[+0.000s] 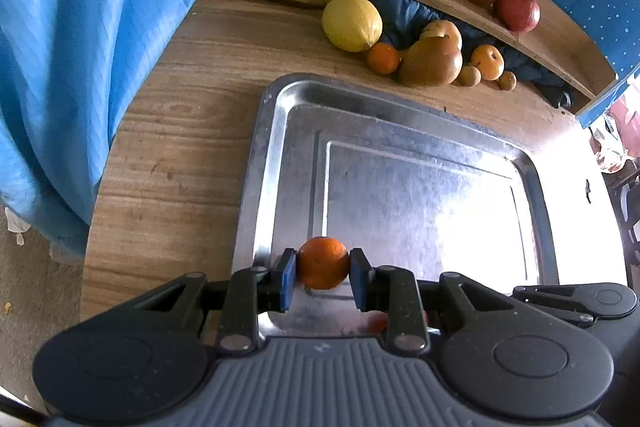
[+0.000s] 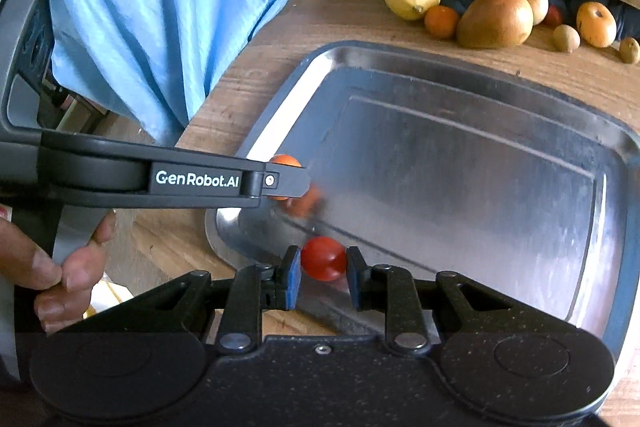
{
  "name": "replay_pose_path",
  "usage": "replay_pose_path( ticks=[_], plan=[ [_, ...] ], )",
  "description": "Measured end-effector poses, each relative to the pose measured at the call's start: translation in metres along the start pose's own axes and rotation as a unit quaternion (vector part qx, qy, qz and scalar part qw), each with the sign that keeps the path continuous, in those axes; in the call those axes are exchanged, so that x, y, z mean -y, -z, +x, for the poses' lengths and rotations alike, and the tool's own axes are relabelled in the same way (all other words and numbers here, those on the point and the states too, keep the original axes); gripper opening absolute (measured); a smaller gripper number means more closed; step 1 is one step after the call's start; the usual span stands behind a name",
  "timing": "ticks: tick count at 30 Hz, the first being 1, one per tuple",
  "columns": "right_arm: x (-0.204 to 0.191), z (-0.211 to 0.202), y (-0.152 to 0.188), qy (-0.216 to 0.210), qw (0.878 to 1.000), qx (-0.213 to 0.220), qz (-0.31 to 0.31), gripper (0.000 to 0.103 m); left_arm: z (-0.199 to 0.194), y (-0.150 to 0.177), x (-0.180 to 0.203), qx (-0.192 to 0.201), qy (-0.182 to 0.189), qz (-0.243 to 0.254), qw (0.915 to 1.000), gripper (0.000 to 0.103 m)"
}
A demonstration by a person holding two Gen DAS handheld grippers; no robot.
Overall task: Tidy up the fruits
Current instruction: 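Carry the orange and tomato onto the tray and open both tools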
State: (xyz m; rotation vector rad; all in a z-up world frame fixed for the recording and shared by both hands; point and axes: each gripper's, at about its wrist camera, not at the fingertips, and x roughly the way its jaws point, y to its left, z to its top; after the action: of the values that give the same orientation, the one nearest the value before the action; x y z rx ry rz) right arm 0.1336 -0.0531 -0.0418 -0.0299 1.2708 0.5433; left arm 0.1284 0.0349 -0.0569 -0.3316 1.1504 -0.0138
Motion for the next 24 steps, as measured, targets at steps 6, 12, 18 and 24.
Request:
replay_pose_path(
  ticks=[6,12,18,24],
  plan=[
    [0.002,-0.002,0.005,0.006,1.000,0.005,0.002,0.026,-0.001,0.005,0.003,0.001,-0.007,0.003,1.0000,0.031],
    [0.004,-0.007,0.009,0.009,1.000,0.011,0.006,0.030,-0.002,0.009,0.007,-0.001,-0.015,0.007,0.9999,0.031],
    [0.006,-0.013,0.013,0.012,1.000,0.017,0.010,0.031,-0.008,0.011,0.009,0.001,-0.017,0.014,0.9998,0.042],
    [0.009,-0.027,0.017,0.019,0.999,0.030,0.007,0.048,-0.023,0.016,0.009,-0.002,-0.029,0.028,0.9992,0.063]
  ],
)
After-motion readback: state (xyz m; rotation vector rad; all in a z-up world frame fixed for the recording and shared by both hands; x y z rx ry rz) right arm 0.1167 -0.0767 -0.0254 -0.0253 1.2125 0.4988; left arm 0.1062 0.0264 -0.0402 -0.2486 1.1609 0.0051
